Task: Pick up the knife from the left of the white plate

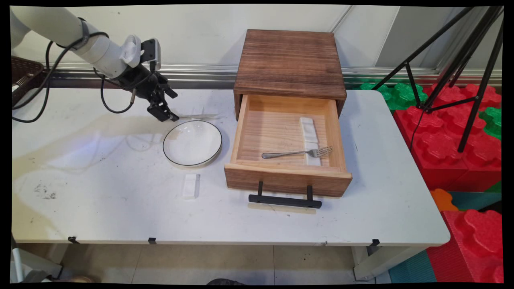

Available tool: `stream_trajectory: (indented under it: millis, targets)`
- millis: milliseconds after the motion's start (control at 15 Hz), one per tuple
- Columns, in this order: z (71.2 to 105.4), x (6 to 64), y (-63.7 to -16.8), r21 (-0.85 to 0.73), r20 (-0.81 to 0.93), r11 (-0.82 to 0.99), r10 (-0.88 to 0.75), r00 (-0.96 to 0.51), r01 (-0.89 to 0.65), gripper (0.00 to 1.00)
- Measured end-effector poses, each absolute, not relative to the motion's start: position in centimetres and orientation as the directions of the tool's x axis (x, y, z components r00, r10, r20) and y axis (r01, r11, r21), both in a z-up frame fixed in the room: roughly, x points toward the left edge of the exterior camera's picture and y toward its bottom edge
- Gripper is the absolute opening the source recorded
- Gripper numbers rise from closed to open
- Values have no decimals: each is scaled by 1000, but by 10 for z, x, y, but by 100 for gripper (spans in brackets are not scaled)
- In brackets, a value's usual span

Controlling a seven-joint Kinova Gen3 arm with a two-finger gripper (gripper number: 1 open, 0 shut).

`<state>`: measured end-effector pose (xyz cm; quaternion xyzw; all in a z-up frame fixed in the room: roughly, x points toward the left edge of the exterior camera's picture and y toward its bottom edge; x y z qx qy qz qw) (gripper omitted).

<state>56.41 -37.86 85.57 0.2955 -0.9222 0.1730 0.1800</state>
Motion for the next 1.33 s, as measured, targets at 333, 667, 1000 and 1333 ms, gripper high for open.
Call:
stream_trajectory:
  millis: [333,667,1000,1333]
  targets:
    - [843,579,-385,-233,412,741,-512,-754,-630,100]
    - [830,590,-391,-243,396,733,-523,-754,-636,100]
    - [815,600,-397,-244,375,744,-520,-768,-622,100]
    - [800,604,-403,-236,375,769,-492,-786,-594,100]
